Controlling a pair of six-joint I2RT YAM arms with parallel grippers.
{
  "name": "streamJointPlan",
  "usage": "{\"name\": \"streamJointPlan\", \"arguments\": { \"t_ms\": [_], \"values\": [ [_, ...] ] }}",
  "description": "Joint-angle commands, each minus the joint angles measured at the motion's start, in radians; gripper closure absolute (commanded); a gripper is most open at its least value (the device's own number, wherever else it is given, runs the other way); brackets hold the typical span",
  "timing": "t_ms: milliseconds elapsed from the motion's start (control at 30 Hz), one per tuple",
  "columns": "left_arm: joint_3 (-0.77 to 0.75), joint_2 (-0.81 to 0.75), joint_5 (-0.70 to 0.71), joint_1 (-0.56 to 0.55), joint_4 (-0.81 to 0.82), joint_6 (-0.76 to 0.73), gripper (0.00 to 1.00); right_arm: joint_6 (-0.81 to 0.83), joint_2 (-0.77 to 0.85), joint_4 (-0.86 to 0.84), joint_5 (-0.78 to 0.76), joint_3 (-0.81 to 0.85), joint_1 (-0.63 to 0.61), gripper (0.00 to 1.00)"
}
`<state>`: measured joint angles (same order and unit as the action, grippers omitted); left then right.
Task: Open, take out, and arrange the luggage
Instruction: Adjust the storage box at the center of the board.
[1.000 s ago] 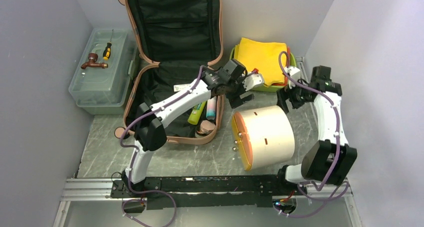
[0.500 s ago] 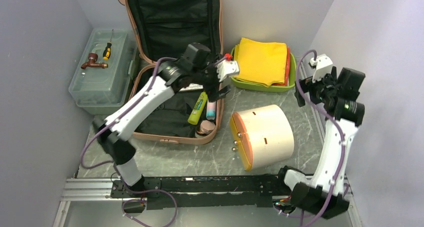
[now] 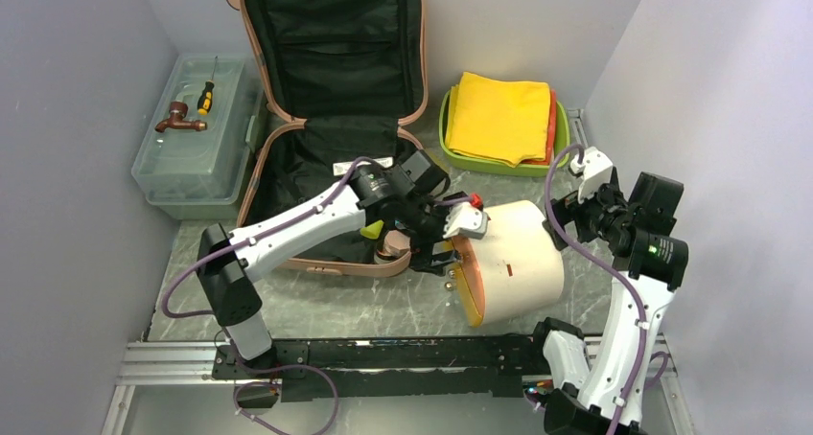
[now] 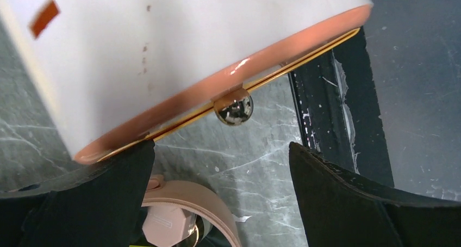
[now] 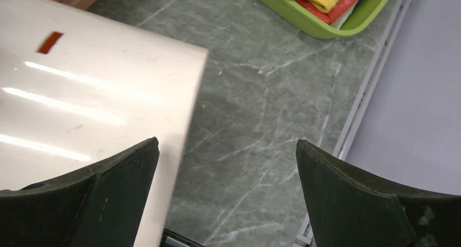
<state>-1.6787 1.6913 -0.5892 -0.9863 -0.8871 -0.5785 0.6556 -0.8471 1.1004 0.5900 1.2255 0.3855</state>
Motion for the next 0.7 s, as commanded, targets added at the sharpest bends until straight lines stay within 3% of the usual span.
{"name": "streamJointPlan", "arguments": {
  "t_ms": [0, 233, 667],
  "values": [
    [-0.012, -0.013, 0.107, -0.045, 0.070, 0.068, 0.01, 0.059, 0.036, 0.055, 0.092, 0.010, 0.001, 0.00],
    [-0.022, -0.011, 0.060, -0.045, 0.125, 0.153, 0.01, 0.052, 0.031, 0.041, 0.062, -0.022, 0.000, 0.00],
    [-0.076, 0.067, 0.095, -0.045, 0.206, 0.331, 0.01, 0.028, 0.061, -0.078, 0.014, -0.185, 0.000, 0.00]
  ]
}}
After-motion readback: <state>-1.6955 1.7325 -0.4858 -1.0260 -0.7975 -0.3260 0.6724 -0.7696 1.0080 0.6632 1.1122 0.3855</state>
